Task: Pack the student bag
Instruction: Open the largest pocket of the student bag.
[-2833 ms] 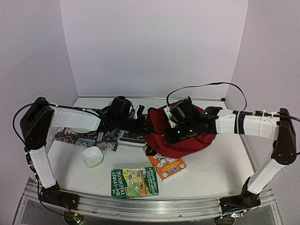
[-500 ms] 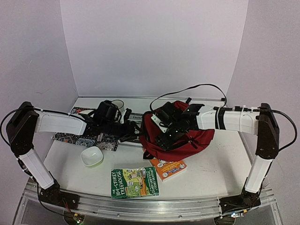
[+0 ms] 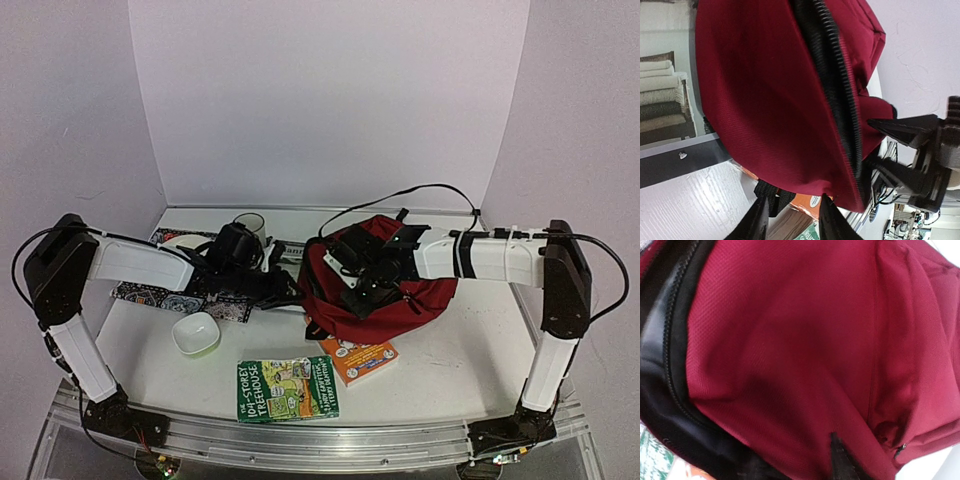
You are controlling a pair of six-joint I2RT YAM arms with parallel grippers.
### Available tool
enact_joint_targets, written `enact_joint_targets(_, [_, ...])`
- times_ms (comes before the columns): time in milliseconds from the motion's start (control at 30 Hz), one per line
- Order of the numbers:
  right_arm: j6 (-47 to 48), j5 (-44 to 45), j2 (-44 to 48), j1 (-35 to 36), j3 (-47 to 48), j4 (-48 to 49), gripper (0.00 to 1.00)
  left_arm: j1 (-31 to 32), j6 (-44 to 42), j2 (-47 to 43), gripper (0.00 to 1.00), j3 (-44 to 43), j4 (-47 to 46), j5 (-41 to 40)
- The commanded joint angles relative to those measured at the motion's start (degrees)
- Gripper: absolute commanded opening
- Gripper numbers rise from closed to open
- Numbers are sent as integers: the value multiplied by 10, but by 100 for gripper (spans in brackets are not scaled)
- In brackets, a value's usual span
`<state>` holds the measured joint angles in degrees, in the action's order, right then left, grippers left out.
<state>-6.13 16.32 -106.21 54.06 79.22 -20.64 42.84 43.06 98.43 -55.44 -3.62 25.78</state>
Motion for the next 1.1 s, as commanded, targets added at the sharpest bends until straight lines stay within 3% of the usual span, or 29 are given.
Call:
enact_joint_targets(0, [-8, 45, 1, -1, 15, -40, 18, 9, -11, 18, 27, -15, -19, 0])
enact_joint_targets(200, [-36, 83, 45, -8, 19, -35, 0, 11, -9, 4, 31, -15, -21, -6])
enact_joint_targets(333, [-84, 100, 120, -25, -28, 18, 0, 11, -8, -31, 39, -2, -21, -30])
enact_joint_targets(533, [-107, 40, 206, -34, -99, 121, 0, 10, -1, -54, 54, -19, -21, -48])
enact_joint_targets(667, [-115, 28, 212, -36, -113, 143, 0, 8, -7, -33, 61, -54, -20, -57])
enact_joint_targets(833, [-124, 27, 221, -43, -125, 168, 0, 8, -11, 33, 63, -97, -13, -51])
enact_joint_targets(933, [-129, 29, 235, -61, -133, 177, 0, 8, -8, 59, 57, -105, -13, -42])
enact_joint_targets(1067, [-155, 17, 259, -122, -149, 181, 0, 12, -10, 64, 25, -104, -13, -32])
